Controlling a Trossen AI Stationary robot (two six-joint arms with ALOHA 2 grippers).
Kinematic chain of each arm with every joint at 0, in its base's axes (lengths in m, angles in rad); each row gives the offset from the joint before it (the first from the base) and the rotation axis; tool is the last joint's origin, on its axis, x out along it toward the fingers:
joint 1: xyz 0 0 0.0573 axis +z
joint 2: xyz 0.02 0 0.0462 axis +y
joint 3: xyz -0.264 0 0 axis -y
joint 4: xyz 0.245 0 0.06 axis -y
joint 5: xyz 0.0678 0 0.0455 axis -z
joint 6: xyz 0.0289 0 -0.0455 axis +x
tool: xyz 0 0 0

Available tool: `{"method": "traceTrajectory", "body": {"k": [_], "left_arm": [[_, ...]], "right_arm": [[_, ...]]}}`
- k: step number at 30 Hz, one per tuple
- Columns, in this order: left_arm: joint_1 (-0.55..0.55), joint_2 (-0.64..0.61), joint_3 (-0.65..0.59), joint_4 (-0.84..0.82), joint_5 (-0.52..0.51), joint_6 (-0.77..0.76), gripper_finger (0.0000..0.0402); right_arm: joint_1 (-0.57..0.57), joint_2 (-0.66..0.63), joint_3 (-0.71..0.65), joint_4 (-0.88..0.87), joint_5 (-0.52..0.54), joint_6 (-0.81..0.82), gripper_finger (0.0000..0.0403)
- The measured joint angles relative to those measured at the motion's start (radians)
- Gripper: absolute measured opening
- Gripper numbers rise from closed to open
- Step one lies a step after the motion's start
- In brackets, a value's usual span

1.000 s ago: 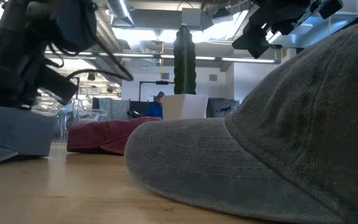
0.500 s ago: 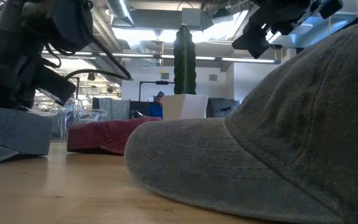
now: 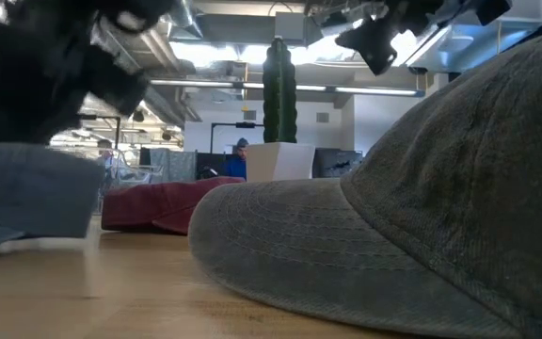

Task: Pick & Place hat
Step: Put the gray cap into the right transparent bin

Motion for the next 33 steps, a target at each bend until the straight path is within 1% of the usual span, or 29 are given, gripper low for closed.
{"method": "traceTrajectory", "body": {"k": [4, 6, 8, 10, 15, 19, 21, 23, 25, 29, 33], "left_arm": [[0.002, -0.001, 0.138, -0.108, -0.077, 0.000, 0.0027], [0.003, -0.001, 0.212, -0.139, -0.119, -0.003, 0.0027], [0.003, -0.001, 0.281, -0.163, -0.172, -0.006, 0.0027], [0.003, -0.002, 0.349, -0.166, -0.235, -0.006, 0.0027], [0.014, -0.002, 0.489, -0.165, -0.390, 0.004, 0.0027], [0.027, -0.002, 0.573, -0.134, -0.478, 0.098, 0.0027], [0.039, -0.002, 0.608, -0.093, -0.486, 0.168, 0.0027], [0.053, -0.003, 0.637, -0.057, -0.486, 0.232, 0.0027], [0.067, -0.003, 0.666, -0.045, -0.484, 0.285, 0.0027], [0.093, -0.003, 0.690, -0.036, -0.470, 0.356, 0.0027], [0.105, -0.003, 0.698, -0.012, -0.441, 0.408, 0.0027]], "right_arm": [[0.000, 0.001, 0.039, 0.010, -0.032, 0.034, 0.0271], [0.000, 0.001, 0.073, -0.001, -0.033, 0.040, 0.0271], [0.000, 0.001, 0.112, -0.020, -0.026, 0.084, 0.0271], [0.000, 0.002, 0.144, -0.020, -0.025, 0.110, 0.0271], [0.000, 0.029, 0.186, -0.031, 0.001, 0.107, 0.0271], [0.000, 0.070, 0.206, -0.032, 0.002, 0.051, 0.0271], [-0.003, 0.097, 0.236, -0.032, -0.015, 0.012, 0.0271], [-0.003, 0.127, 0.282, -0.034, -0.065, -0.014, 0.0271], [-0.003, 0.159, 0.339, -0.078, -0.081, -0.045, 0.0271], [-0.003, 0.223, 0.471, -0.232, -0.079, -0.132, 0.0271], [-0.003, 0.282, 0.593, -0.351, -0.028, -0.204, 0.0271]]}}
